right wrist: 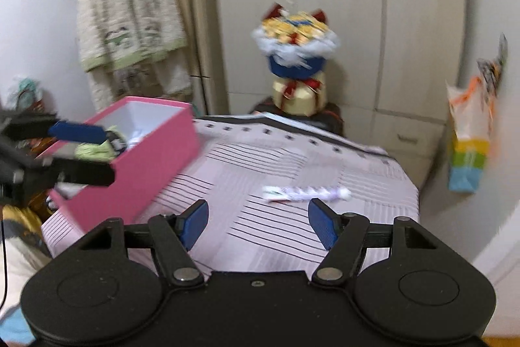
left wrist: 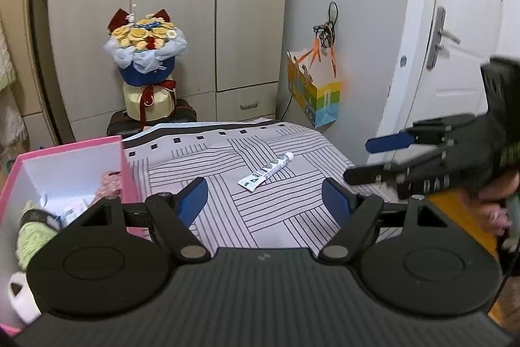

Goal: Organize soft objects
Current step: 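Move the right tool to the white toothpaste tube, then grasp the toothpaste tube with the right tool and lift it upright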

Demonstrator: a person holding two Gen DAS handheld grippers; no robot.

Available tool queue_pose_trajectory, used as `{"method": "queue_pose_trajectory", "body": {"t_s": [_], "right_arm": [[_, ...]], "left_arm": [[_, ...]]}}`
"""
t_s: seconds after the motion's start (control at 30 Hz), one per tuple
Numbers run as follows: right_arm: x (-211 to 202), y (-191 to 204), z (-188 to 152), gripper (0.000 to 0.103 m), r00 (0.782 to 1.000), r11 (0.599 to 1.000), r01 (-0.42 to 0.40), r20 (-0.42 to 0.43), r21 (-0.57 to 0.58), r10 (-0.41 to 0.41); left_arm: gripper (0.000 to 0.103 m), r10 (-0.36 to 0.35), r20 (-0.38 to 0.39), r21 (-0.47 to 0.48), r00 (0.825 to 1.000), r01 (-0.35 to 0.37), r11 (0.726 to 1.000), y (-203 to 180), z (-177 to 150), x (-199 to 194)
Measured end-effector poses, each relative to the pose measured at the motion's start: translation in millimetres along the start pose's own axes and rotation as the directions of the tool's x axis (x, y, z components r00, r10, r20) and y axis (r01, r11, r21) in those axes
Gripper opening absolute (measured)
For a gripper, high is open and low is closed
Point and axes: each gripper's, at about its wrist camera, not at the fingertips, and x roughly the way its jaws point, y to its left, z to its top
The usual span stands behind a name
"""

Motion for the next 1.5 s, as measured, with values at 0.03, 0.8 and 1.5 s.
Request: {"method": "queue_pose_trajectory", "body": {"t_s": [0.03,0.8,1.5], "right_arm": [[5.7,-10.2,0.6,0.073,1.000,1.000,-0.007,-0.012,0.029,0.007],[173.5,-114.6,8.2,0.059,0.963,0.920,-0.069,-0.216,0.386,0.163],[213.8,-120.1,12.4,0.060,0.957,0.917,-0.071,-0.232,0.393,0.173]], "left_arm": [[0.076,-0.006,-0.006,-0.001,1.000,0.006,1.000,-2.5,-0.1,8.5],[0.067,0.016,-0.139,-0.040,0.990,-0.022,0.999,-12.0,-10.4,225.0],[0.039,-0.058,-0.293,-0.040,0.954,0.048,0.998,-3.7,-4.7,259.0]]}}
